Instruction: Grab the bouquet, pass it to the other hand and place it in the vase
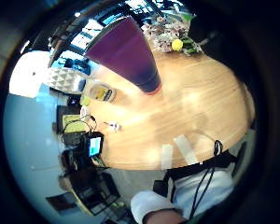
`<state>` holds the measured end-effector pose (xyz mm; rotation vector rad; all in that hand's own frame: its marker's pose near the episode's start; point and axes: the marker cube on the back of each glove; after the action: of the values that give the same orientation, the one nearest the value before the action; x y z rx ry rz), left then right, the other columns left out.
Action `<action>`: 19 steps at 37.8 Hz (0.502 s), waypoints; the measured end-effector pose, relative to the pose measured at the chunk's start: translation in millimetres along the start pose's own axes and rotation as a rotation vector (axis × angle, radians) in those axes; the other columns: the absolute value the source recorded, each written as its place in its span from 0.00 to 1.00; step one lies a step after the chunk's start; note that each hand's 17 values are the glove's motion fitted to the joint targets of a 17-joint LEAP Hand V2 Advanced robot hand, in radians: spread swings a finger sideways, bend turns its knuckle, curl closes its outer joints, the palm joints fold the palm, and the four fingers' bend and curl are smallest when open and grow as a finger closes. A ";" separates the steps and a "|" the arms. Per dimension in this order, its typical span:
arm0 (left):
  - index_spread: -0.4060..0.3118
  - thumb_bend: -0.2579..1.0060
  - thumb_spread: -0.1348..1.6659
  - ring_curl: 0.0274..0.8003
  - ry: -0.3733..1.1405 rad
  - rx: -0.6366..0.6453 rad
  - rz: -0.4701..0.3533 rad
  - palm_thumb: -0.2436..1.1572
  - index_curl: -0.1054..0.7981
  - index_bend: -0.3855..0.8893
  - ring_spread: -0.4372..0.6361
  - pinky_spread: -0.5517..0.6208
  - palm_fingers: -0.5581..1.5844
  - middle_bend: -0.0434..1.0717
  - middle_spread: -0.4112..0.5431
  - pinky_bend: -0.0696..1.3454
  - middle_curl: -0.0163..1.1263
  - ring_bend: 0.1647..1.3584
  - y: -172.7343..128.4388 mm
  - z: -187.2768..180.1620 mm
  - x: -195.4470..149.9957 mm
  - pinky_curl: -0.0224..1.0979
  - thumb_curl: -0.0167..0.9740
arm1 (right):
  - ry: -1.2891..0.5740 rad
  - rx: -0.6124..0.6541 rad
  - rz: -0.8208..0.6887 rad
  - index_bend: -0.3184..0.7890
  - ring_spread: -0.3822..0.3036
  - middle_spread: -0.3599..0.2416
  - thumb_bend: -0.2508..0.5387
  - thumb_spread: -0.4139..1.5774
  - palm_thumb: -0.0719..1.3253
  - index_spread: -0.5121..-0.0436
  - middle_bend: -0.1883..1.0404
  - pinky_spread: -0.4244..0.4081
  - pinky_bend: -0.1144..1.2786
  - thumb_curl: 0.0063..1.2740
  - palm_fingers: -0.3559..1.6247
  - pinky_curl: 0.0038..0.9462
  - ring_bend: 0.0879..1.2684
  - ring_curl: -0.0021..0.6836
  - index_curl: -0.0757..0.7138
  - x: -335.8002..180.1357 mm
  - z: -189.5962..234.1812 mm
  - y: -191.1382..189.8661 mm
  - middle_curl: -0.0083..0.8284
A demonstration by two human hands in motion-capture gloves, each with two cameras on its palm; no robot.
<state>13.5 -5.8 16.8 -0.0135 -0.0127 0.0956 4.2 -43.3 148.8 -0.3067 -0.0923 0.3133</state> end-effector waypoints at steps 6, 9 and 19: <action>0.46 0.19 0.73 0.37 0.001 -0.017 -0.007 0.26 0.47 0.42 0.49 0.62 0.44 0.19 0.48 0.31 0.27 0.32 -2.3 -4.2 0.3 0.32 0.24 | -0.054 -0.027 -0.014 0.49 0.27 0.44 0.39 0.68 0.77 0.64 0.48 0.25 0.49 0.33 0.77 0.36 0.47 0.60 0.45 -7.6 4.0 3.4 0.55; 0.46 0.19 0.73 0.37 0.001 -0.019 -0.016 0.26 0.47 0.42 0.49 0.62 0.44 0.19 0.48 0.31 0.27 0.32 -5.8 -5.1 -1.6 0.33 0.24 | -0.091 -0.016 -0.027 0.50 0.25 0.43 0.40 0.67 0.79 0.65 0.48 0.22 0.50 0.35 0.82 0.38 0.48 0.62 0.48 -8.4 5.0 2.1 0.57; 0.46 0.19 0.73 0.37 0.055 -0.043 -0.035 0.26 0.48 0.42 0.48 0.61 0.45 0.19 0.48 0.31 0.28 0.32 -24.2 -3.7 -6.4 0.33 0.25 | -0.095 0.418 0.126 0.59 0.26 0.37 0.26 0.71 0.70 0.64 0.68 0.20 0.55 0.30 0.98 0.44 0.64 0.74 0.60 -1.1 -4.3 -10.9 0.69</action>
<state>9.5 -30.6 13.4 -0.0585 0.0396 0.0604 6.9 -54.6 148.0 0.1174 -0.0982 0.4629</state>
